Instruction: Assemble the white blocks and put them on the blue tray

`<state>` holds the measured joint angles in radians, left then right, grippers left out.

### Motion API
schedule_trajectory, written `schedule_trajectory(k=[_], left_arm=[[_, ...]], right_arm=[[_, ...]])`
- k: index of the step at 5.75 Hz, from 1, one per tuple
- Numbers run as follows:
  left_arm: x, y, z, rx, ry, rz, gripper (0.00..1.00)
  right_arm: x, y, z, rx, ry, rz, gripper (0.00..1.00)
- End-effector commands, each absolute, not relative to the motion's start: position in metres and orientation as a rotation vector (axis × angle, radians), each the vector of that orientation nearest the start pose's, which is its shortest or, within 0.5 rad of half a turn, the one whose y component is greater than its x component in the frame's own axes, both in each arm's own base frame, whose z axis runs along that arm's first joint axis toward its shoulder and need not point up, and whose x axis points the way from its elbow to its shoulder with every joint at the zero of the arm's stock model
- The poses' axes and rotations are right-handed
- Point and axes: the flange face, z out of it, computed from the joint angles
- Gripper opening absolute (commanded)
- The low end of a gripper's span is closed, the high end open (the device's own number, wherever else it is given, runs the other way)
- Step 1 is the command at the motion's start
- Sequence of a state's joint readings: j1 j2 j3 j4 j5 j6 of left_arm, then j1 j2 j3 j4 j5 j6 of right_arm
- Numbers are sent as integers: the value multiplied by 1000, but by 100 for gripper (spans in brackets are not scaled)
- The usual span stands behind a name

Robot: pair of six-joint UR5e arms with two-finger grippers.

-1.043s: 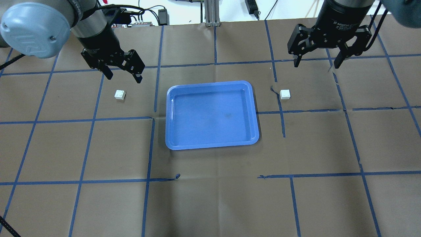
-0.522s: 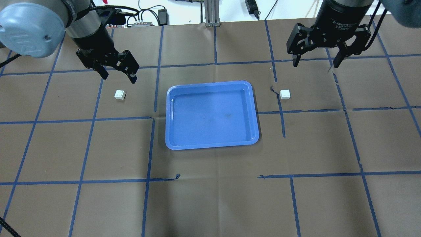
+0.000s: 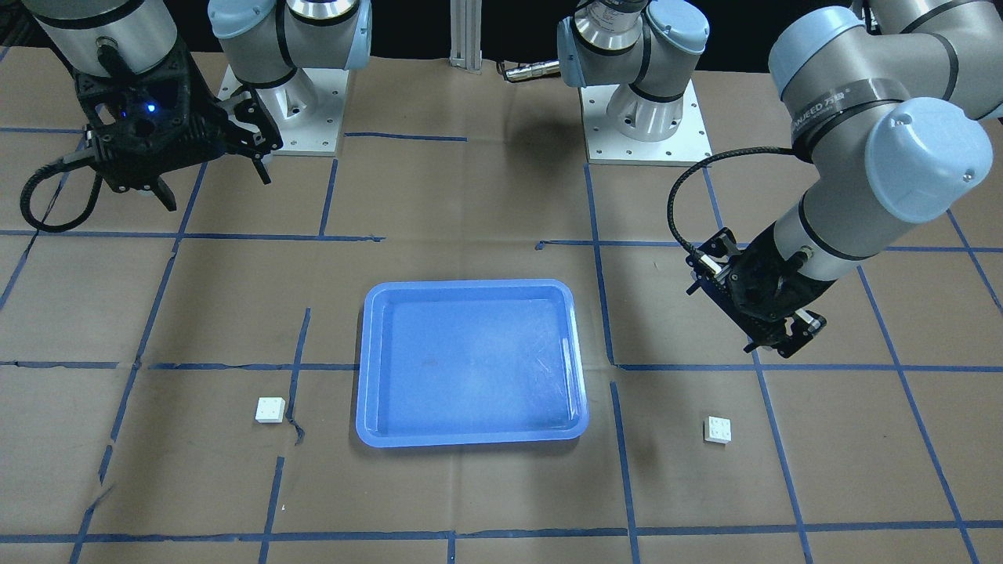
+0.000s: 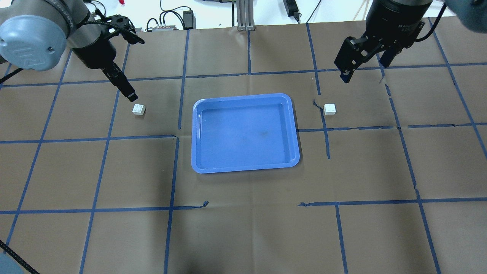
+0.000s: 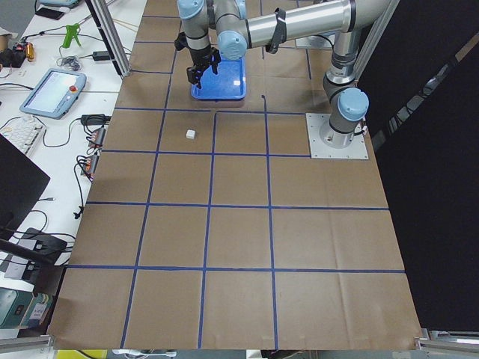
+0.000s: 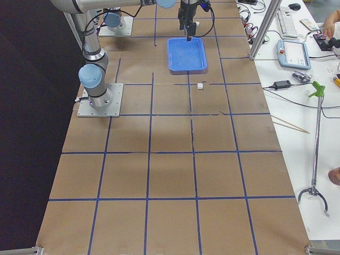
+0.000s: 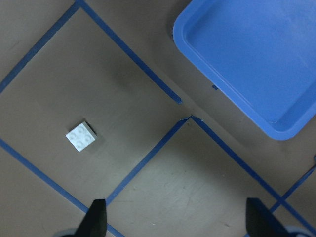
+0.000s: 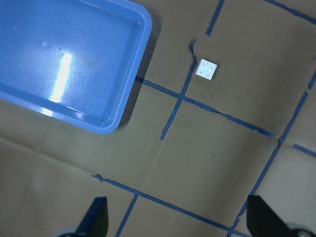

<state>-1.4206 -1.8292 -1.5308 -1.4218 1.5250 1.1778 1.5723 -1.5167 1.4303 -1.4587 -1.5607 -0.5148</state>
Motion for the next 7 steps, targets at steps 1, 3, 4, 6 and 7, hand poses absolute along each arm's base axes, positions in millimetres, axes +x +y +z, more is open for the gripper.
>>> schedule_trajectory(k=[1, 3, 4, 6, 7], left_arm=[[-43, -619, 348, 2020, 2495, 17, 99], [-23, -649, 295, 2257, 2214, 27, 99], [-15, -660, 267, 2368, 2113, 28, 99], [-9, -680, 225, 2394, 2003, -7, 99], [-7, -685, 205, 2434, 1958, 15, 99]], right_arm=[[134, -526, 507, -1494, 2743, 1, 100], [127, -571, 478, -2226, 2274, -91, 100], [107, -582, 471, -2352, 2136, -89, 100], [39, -612, 439, -2314, 2004, -207, 100], [31, -627, 414, -2224, 1977, -291, 100]])
